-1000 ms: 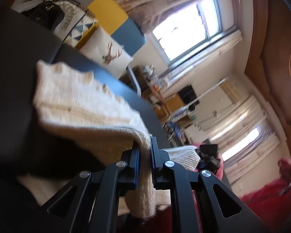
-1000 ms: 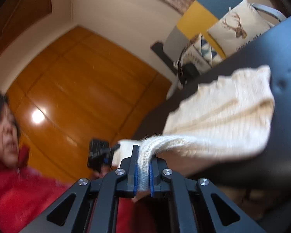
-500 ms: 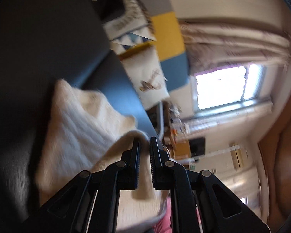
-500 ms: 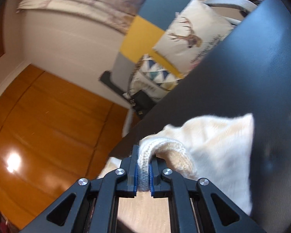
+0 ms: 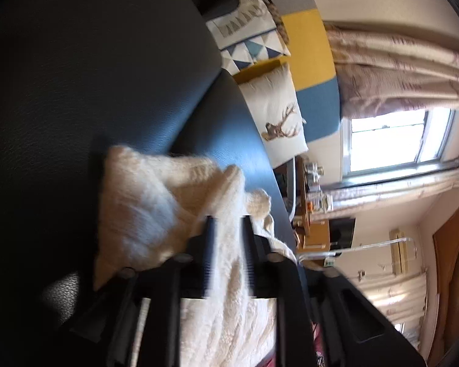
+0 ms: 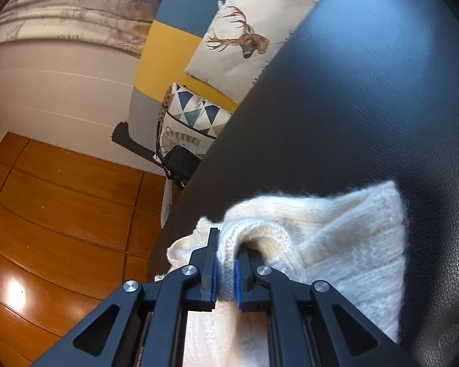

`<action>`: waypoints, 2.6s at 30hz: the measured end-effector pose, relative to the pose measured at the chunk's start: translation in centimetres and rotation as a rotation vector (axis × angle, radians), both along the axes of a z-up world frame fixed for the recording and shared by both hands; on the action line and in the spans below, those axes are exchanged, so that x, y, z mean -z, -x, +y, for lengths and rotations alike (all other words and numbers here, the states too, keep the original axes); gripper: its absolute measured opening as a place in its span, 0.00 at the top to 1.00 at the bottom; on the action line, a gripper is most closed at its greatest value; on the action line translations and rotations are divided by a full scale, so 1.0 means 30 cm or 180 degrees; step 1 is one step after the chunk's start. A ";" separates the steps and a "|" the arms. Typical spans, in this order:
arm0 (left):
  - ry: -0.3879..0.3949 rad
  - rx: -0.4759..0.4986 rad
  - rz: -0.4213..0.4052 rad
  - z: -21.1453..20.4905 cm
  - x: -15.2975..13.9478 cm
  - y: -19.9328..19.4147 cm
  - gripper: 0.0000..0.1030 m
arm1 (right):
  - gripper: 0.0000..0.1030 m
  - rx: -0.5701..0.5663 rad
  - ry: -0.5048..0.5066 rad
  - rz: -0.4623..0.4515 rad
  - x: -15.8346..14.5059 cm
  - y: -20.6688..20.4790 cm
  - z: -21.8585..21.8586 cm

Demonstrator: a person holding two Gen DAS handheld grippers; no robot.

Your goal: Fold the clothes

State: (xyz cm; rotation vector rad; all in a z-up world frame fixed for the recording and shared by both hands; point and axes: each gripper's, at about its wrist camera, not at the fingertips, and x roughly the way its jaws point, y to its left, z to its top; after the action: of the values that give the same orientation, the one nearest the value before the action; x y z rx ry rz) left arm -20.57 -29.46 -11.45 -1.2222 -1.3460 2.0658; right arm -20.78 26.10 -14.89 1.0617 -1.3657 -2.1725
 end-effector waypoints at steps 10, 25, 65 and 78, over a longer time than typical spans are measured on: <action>0.1599 0.0376 0.0095 0.143 -0.107 0.097 0.43 | 0.93 -0.0060 -0.0054 0.0046 0.021 -0.005 0.000; 0.1918 0.0205 0.0765 0.167 -0.268 -0.008 0.94 | 0.93 -0.0104 -0.0153 0.0255 -0.172 -0.017 -0.011; 0.2391 -0.0281 0.0605 0.327 -0.091 -0.060 0.60 | 0.92 0.0012 -0.2288 0.0019 -0.111 -0.003 -0.185; 0.1858 -0.0389 0.0757 0.265 -0.070 -0.087 0.60 | 0.72 -0.0771 -0.2715 0.0757 -0.214 -0.061 -0.524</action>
State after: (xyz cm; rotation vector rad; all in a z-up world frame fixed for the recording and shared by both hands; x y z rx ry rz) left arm -17.97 -21.52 -9.36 -1.0652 -0.7448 2.7042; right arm -18.95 10.37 -8.47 1.0894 -0.1494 -2.6120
